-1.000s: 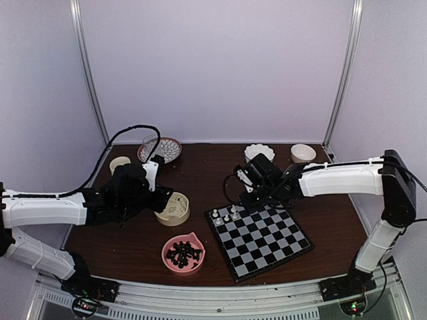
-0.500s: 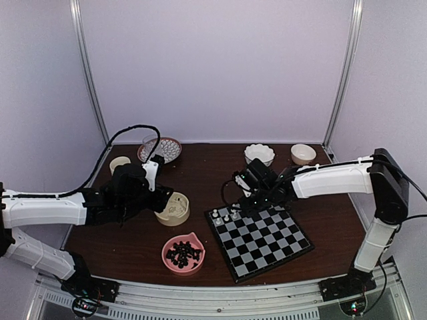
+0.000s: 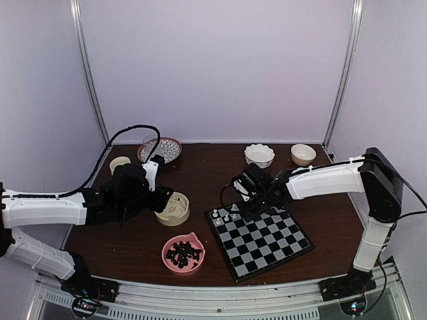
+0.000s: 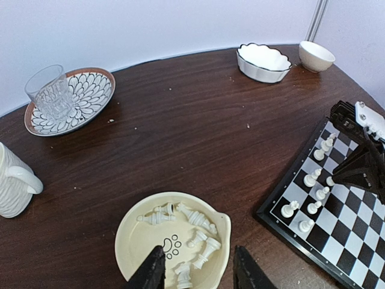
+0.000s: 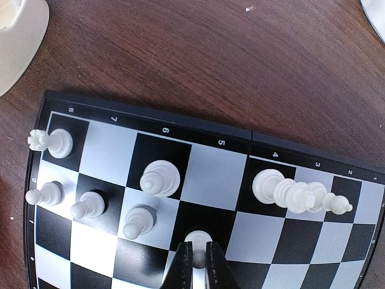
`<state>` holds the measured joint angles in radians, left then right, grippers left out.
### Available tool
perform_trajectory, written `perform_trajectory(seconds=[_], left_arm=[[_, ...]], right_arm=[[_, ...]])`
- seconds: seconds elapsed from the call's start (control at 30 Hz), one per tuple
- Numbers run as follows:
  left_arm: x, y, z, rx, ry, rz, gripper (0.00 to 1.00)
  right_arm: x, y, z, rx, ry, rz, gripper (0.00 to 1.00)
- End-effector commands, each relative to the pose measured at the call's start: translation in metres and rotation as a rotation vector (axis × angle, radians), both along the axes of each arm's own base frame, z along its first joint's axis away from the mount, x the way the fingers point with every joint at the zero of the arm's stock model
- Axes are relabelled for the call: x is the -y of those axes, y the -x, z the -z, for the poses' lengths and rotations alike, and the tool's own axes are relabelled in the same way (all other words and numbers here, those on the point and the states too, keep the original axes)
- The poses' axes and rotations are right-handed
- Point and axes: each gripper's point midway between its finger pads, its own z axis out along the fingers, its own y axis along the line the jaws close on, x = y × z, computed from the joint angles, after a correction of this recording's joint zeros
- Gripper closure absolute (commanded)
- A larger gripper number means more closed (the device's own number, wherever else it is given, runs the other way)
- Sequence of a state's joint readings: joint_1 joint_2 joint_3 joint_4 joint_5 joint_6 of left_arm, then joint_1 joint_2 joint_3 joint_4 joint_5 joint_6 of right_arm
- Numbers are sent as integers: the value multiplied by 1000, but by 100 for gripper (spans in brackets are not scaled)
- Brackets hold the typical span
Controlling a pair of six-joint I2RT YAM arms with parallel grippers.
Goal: Set up the chess pieces on the board
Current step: Place the pawn at e2.
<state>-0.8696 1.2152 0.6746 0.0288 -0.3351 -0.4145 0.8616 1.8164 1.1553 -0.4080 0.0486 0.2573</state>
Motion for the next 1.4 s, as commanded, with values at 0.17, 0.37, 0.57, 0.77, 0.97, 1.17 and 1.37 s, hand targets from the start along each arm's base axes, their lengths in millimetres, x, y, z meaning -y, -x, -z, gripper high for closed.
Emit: perform_trajectory(seconds=[0.17, 0.37, 0.57, 0.77, 0.97, 1.17, 1.37], left_arm=[[3, 0, -11, 22, 44, 9, 62], [3, 0, -10, 20, 43, 10, 62], [4, 0, -9, 19, 42, 11, 62], [5, 0, -8, 12, 41, 16, 59], [4, -1, -3, -6, 22, 3, 56], [3, -3, 3, -24, 8, -14, 49], [1, -3, 2, -24, 3, -23, 49]], right_arm=[[-6, -8, -4, 6, -11, -4, 96], [-7, -9, -3, 7, -7, -4, 95], [-6, -10, -3, 12, -2, -4, 94], [-7, -11, -10, 26, -10, -6, 85], [-4, -13, -22, 52, -13, -3, 80], [-3, -13, -30, 70, -24, -2, 76], [-1, -14, -33, 83, -17, 3, 72]])
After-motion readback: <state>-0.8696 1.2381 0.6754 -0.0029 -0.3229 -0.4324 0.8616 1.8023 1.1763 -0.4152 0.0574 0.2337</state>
